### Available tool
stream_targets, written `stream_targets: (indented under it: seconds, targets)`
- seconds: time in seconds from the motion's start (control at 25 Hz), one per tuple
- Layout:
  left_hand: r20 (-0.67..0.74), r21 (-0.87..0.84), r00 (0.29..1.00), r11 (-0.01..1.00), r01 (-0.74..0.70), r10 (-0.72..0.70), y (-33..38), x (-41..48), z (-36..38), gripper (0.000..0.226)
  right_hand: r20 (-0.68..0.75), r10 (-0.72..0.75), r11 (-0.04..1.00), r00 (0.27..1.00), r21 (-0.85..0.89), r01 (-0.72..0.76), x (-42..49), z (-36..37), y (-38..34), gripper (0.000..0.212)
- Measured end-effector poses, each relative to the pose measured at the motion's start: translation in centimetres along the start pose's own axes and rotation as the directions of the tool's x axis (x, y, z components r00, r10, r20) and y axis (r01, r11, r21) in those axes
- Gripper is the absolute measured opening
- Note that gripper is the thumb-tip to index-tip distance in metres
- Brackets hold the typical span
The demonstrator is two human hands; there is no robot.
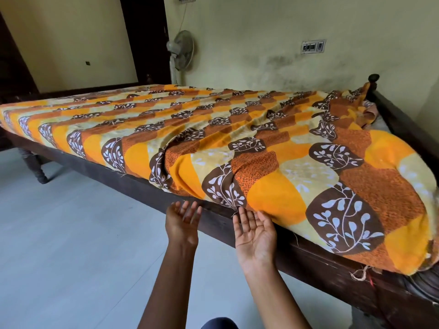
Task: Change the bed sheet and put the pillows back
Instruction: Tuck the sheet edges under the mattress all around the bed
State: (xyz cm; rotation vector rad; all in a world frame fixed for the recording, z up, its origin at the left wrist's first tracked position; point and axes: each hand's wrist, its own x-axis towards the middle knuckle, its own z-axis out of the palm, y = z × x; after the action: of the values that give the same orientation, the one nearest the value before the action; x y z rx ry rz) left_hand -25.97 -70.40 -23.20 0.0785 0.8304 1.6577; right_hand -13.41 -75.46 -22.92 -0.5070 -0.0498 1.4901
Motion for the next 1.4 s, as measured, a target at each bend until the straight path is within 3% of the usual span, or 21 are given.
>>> stream_targets:
  seconds: [0.12,0.28,0.4,0.52,0.6,0.68,0.76,1.0,1.16,1.32,1.4]
  targets:
    - [0.045,-0.185,0.996,0.98,-0.073,0.083,2.5,1.8,-1.9,0.05,0.009,0.044,0.996,0.999,-0.077,-0.043,0.0,0.2,2.5,0.028]
    - [0.197,-0.181,0.979,0.979,0.092,-0.056,3.2,3.8,-0.8,0.079,0.022,0.068,0.994,0.997,-0.087,-0.065,0.6,1.2,2.8,0.023]
    - [0.216,-0.181,0.974,0.977,0.115,-0.074,2.5,4.3,0.7,0.094,0.048,0.079,0.993,0.996,-0.087,-0.075,0.8,1.4,2.0,0.024]
    - [0.198,-0.223,0.978,0.968,0.112,-0.067,2.5,5.1,2.3,0.084,0.076,0.102,0.99,0.992,-0.109,-0.093,1.4,1.3,1.4,0.025]
    - [0.187,-0.169,0.98,0.981,0.097,-0.065,2.3,4.6,2.7,0.054,0.076,0.101,0.991,0.992,-0.098,-0.093,1.8,1.4,1.1,0.026]
    - [0.047,-0.06,0.995,0.994,0.086,-0.083,1.7,2.6,1.6,0.033,0.064,0.102,0.991,0.993,-0.094,-0.096,2.0,1.0,1.4,0.027]
    - [0.026,-0.064,0.99,0.988,0.138,-0.136,0.6,-0.2,0.2,0.038,0.054,0.104,0.99,0.993,-0.104,-0.098,1.8,0.6,1.9,0.03]
    - [0.219,0.016,0.904,0.928,0.373,-0.367,-2.1,-2.6,0.4,0.085,-0.022,-0.037,0.996,0.999,-0.087,0.035,-0.8,-2.2,0.8,0.027]
    - [0.317,-0.014,0.857,0.901,0.433,-0.407,-4.8,-3.7,2.2,0.101,-0.04,-0.097,0.989,0.994,-0.114,0.092,-1.8,-3.3,-0.8,0.032]
    - [0.389,-0.104,0.865,0.918,0.384,-0.318,-6.7,-3.4,4.5,0.095,-0.014,-0.108,0.979,0.994,-0.178,0.104,-2.2,-3.3,-2.3,0.029]
    - [0.393,-0.001,0.86,0.935,0.353,-0.325,-6.3,-3.7,4.7,0.078,-0.012,-0.099,0.964,0.995,-0.249,0.093,-2.3,-3.4,-2.9,0.029]
